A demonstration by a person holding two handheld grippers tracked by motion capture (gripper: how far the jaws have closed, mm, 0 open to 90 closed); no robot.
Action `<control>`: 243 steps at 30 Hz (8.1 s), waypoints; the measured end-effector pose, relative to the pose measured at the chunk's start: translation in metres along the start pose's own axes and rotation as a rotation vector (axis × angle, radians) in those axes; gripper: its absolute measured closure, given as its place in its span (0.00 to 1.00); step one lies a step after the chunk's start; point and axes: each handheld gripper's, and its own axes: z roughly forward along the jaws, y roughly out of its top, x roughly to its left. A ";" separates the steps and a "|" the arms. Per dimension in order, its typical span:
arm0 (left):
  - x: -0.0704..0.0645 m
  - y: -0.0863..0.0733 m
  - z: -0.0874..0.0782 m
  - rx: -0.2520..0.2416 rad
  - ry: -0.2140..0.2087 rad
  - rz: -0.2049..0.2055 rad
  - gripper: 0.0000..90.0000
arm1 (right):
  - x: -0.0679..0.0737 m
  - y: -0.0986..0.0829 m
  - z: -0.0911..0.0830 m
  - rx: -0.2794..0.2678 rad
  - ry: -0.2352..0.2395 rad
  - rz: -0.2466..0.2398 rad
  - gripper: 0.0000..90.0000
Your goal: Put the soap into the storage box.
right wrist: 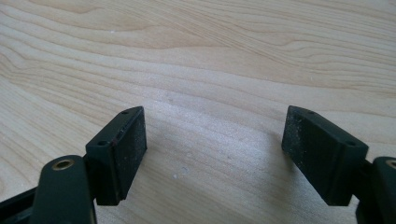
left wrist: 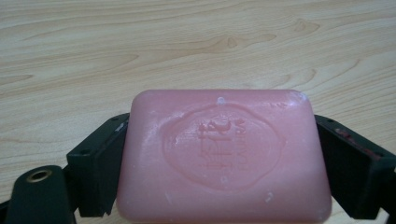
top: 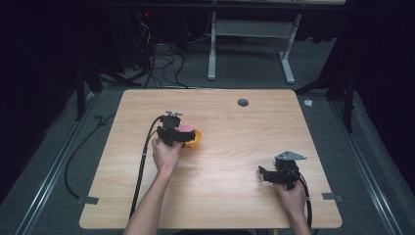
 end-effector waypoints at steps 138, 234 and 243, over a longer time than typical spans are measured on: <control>0.030 -0.047 -0.067 -0.113 0.034 0.070 0.19 | 0.002 0.000 0.001 0.005 -0.009 -0.014 0.25; 0.075 -0.157 -0.066 -0.049 0.107 -0.019 0.19 | 0.003 0.000 0.000 0.008 -0.014 -0.017 0.25; 0.073 -0.158 -0.058 -0.037 0.129 0.000 0.19 | 0.003 0.000 0.000 0.008 -0.014 -0.017 0.25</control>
